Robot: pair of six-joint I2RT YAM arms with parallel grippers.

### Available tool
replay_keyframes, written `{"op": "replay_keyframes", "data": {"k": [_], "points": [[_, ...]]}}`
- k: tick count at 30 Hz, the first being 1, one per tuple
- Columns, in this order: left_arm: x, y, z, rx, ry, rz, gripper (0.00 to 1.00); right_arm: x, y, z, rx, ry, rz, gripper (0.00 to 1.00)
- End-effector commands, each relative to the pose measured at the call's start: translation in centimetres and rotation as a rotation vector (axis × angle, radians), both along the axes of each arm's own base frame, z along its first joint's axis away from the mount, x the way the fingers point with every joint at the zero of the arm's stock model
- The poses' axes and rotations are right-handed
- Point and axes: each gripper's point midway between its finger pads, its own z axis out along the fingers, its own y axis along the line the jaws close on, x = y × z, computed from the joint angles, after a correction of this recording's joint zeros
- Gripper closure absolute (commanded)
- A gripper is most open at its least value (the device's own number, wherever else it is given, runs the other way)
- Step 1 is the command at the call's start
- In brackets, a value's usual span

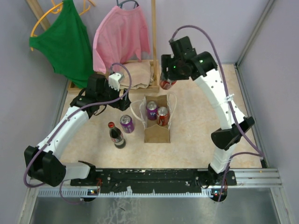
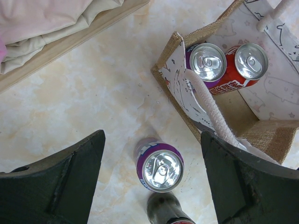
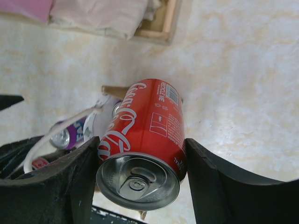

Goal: Place the beverage into the canvas bag

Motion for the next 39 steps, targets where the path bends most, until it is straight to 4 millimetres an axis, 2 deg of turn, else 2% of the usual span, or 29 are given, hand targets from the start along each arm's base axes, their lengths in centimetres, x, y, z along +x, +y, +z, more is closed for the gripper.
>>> {"op": "replay_keyframes", "data": {"k": [1, 8, 11, 17, 23, 29, 39], "points": [[-0.2, -0.1, -0.1, -0.015, 0.007, -0.007, 0.11, -1.8, 3.4, 1.8, 0.058, -0.053, 0.079, 1.00], [-0.3, -0.1, -0.1, -0.015, 0.005, -0.007, 0.11, -4.8, 7.0, -1.8, 0.009, 0.016, 0.150, 1.00], [-0.3, -0.1, -0.1, -0.015, 0.004, -0.006, 0.11, -5.6, 7.7, -3.3, -0.008, 0.041, 0.163, 1.00], [-0.4, -0.2, -0.1, -0.020, 0.005, -0.009, 0.11, -6.1, 8.4, -6.2, 0.002, 0.085, 0.176, 1.00], [-0.3, -0.2, -0.1, -0.020, 0.004, -0.009, 0.11, -6.3, 9.8, -8.1, 0.002, 0.123, 0.207, 1.00], [-0.4, -0.1, -0.3, -0.017, 0.005, -0.007, 0.11, -6.9, 11.1, -9.1, 0.004, 0.150, 0.240, 1.00], [-0.3, -0.1, -0.6, -0.014, 0.012, -0.008, 0.11, -8.6, 12.0, -10.9, -0.006, 0.209, 0.273, 1.00]]}}
